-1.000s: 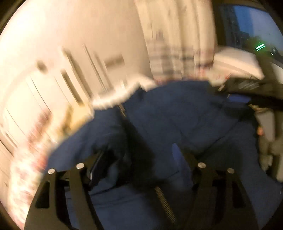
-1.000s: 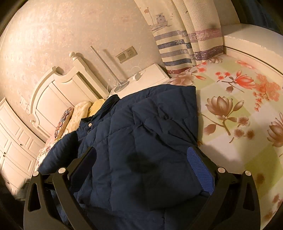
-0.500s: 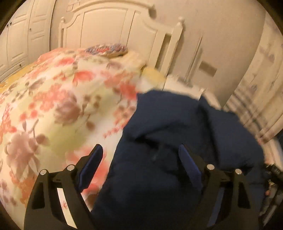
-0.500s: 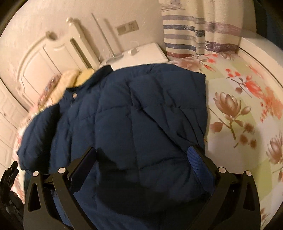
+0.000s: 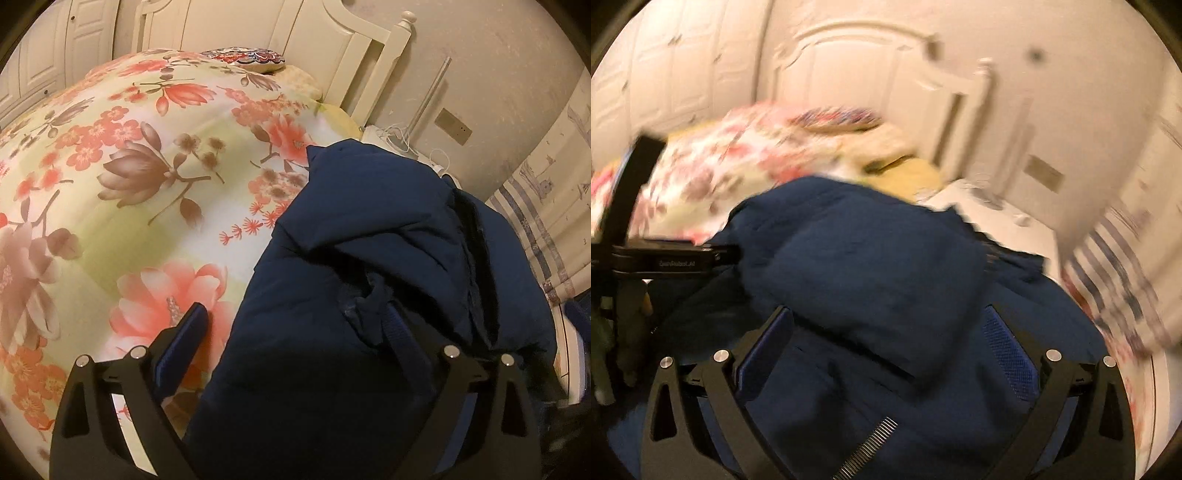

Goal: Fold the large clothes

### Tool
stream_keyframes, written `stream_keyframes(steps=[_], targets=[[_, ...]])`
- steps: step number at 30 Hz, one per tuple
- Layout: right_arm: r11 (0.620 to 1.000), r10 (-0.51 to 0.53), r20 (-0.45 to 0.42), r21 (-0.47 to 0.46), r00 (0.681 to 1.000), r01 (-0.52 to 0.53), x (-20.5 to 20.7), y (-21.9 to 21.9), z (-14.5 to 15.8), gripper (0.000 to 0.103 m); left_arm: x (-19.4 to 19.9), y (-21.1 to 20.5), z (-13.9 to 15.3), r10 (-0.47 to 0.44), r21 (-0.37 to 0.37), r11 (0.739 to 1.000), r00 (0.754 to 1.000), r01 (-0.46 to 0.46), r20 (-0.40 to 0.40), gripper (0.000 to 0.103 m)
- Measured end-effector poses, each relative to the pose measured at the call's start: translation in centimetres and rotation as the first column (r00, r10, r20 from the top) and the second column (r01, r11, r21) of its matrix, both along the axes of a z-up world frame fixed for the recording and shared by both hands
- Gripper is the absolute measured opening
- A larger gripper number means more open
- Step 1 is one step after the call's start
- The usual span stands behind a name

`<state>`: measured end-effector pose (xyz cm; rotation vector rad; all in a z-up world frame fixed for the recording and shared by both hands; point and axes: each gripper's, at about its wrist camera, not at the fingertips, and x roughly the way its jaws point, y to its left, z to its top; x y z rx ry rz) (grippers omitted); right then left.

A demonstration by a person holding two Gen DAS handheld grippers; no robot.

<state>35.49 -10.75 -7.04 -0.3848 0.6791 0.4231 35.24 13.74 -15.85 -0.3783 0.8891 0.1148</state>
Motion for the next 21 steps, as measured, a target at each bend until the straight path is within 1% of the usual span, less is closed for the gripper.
stream_keyframes(steps=[2, 3, 4, 5, 6, 7, 8, 9, 10, 11, 12, 13, 14, 15, 16, 17, 18, 19, 20, 21], targets=[[0.998, 0.024, -0.048, -0.058, 0.999, -0.026, 1.7, 2.0, -1.6, 0.097, 0.0, 0.0, 0.0, 0.0, -0.001, 1.0, 1.0, 0.0, 0.0, 0.095], [0.996, 0.024, -0.056, -0.087, 0.998, -0.029, 2.0, 2.7, -2.3, 0.092, 0.0, 0.0, -0.1, 0.0, -0.001, 1.0, 1.0, 0.0, 0.0, 0.095], [0.994, 0.014, -0.045, -0.107, 0.999, -0.018, 2.5, 2.8, -2.8, 0.089, 0.1, 0.0, -0.1, 0.0, -0.001, 1.0, 1.0, 0.0, 0.001, 0.095], [0.997, 0.02, -0.053, -0.069, 0.998, -0.024, 2.7, 2.3, -2.7, 0.076, 0.0, 0.0, 0.0, 0.0, -0.003, 1.0, 1.0, 0.0, 0.001, 0.095], [1.0, 0.03, -0.071, -0.001, 0.997, -0.03, 2.8, 1.6, -2.1, 0.065, 0.0, 0.0, -0.1, 0.0, -0.003, 1.0, 1.0, 0.0, 0.001, 0.095], [0.995, 0.033, -0.079, 0.093, 0.996, -0.026, 2.7, 0.1, -1.2, 0.06, 0.0, 0.0, -0.1, 0.0, -0.003, 1.0, 1.0, 0.0, 0.002, 0.095], [0.983, 0.019, -0.063, 0.183, 0.998, -0.007, 2.2, -1.6, 0.0, 0.054, 0.0, 0.0, -0.1, 0.0, -0.003, 1.0, 1.0, 0.0, 0.001, 0.095], [0.961, -0.014, -0.044, 0.274, 0.999, 0.025, 1.7, -3.8, 1.2, 0.051, 0.1, -0.1, -0.1, 0.0, -0.003, 1.0, 1.0, 0.0, 0.001, 0.095], [0.936, -0.042, -0.045, 0.349, 0.998, 0.055, 1.5, -5.6, 2.1, 0.05, 0.1, -0.1, 0.0, -0.001, -0.002, 1.0, 1.0, 0.001, 0.0, 0.095], [0.88, -0.083, -0.063, 0.463, 0.995, 0.103, 1.2, -8.5, 2.9, 0.05, 0.0, -0.1, 0.0, -0.001, -0.003, 1.0, 1.0, 0.001, 0.001, 0.095], [0.802, -0.135, -0.091, 0.574, 0.987, 0.162, 0.8, -11.8, 3.4, 0.049, 0.0, -0.1, 0.0, 0.0, -0.003, 1.0, 1.0, 0.0, 0.001, 0.095], [0.731, -0.173, -0.121, 0.65, 0.977, 0.21, 0.7, -14.5, 3.5, 0.049, 0.0, -0.1, 0.0, 0.0, -0.004, 1.0, 1.0, 0.0, 0.001, 0.095], [0.654, -0.208, -0.159, 0.711, 0.965, 0.258, 0.5, -17.2, 3.2, 0.049, 0.1, -0.1, 0.0, 0.0, -0.004, 1.0, 1.0, 0.0, 0.001, 0.095], [0.557, -0.256, -0.223, 0.761, 0.941, 0.332, 0.4, -20.7, 2.1, 0.05, 0.1, -0.1, 0.0, 0.0, -0.003, 1.0, 1.0, 0.0, 0.0, 0.095], [0.511, -0.289, -0.278, 0.764, 0.916, 0.393, 0.4, -22.7, 1.1, 0.05, 0.1, -0.1, -0.1, 0.0, -0.003, 1.0, 1.0, 0.0, 0.0, 0.095], [0.496, -0.318, -0.314, 0.749, 0.895, 0.439, 0.5, -23.9, 0.4, 0.05, 0.1, -0.2, -0.1, -0.001, -0.002, 1.0, 1.0, 0.001, 0.0, 0.095], [0.486, -0.354, -0.363, 0.716, 0.862, 0.501, 0.6, -25.4, -0.8, 0.052, 0.2, -0.2, -0.1, -0.001, -0.001, 1.0, 1.0, 0.001, -0.001, 0.096], [0.479, -0.356, -0.396, 0.701, 0.846, 0.529, 0.7, -26.0, -1.5, 0.054, 0.2, -0.3, -0.1, -0.002, -0.001, 1.0, 1.0, 0.002, -0.001, 0.096], [0.464, -0.343, -0.434, 0.693, 0.833, 0.552, 0.8, -26.5, -2.6, 0.057, 0.2, -0.3, -0.1, -0.002, -0.001, 1.0, 1.0, 0.002, -0.001, 0.096], [0.448, -0.323, -0.464, 0.693, 0.825, 0.565, 0.8, -26.8, -3.6, 0.064, 0.3, -0.3, -0.1, -0.002, 0.0, 1.0, 1.0, 0.002, -0.001, 0.096]])
